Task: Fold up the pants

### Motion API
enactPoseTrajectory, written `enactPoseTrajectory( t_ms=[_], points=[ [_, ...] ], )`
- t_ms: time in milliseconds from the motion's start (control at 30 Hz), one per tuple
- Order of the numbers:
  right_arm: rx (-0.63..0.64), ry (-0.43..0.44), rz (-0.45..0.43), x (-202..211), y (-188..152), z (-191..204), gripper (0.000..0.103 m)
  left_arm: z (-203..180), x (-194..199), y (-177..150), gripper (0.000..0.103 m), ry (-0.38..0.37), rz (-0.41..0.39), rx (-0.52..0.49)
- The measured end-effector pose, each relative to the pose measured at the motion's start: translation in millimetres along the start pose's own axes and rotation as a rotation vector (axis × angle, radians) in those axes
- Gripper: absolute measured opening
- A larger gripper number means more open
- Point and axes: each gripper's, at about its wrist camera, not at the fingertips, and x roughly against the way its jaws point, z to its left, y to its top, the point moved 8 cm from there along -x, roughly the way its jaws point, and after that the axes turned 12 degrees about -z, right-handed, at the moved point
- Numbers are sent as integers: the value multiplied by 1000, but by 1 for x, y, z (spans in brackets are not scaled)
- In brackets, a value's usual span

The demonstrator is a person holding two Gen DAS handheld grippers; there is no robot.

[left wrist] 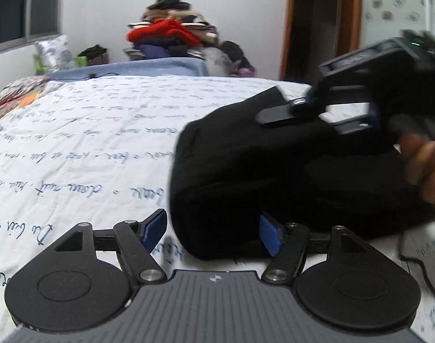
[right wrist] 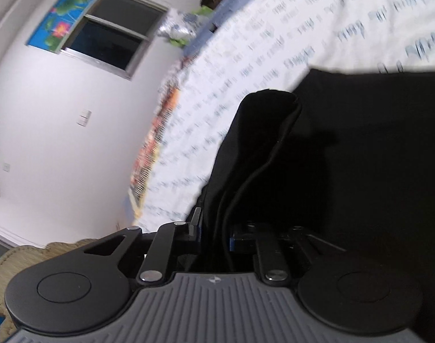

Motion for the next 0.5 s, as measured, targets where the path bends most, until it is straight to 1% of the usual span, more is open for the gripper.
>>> enactPoseTrajectory(
  t_ms=[100, 133, 167, 200, 233, 267, 300, 367, 433, 467, 500],
  points=[
    [-7, 30, -11, 6, 6, 3, 14, 16, -8, 3, 72, 77, -1, 46],
    [-13, 36, -12, 5, 6, 4, 14, 18, -11, 3, 71, 88, 12, 61],
    [-24, 42, -19, 8, 8, 2, 14, 18, -9, 5, 68, 91, 27, 74],
    [-41, 52, -25, 11, 8, 1, 14, 17, -9, 7, 42, 78, 40, 83],
    [-57, 63, -31, 15, 10, 0, 13, 13, -8, 8, 19, 41, 45, 93],
    [-68, 67, -40, 20, 11, 0, 13, 8, -3, 11, 18, 11, 40, 95],
    [-69, 72, -48, 27, 12, 0, 13, 1, 4, 16, 15, 0, 22, 84],
    [-71, 82, -79, 51, 18, -3, 13, -15, 9, 25, 15, -56, -3, 79],
    [-68, 78, -118, 79, 23, -8, 13, -34, 13, 30, 23, -104, -15, 66],
    [-67, 67, -136, 91, 24, -13, 13, -45, 13, 31, 25, -122, -31, 43],
    [-65, 49, -153, 105, 25, -21, 13, -55, 14, 30, 31, -136, -43, 15]
  ],
)
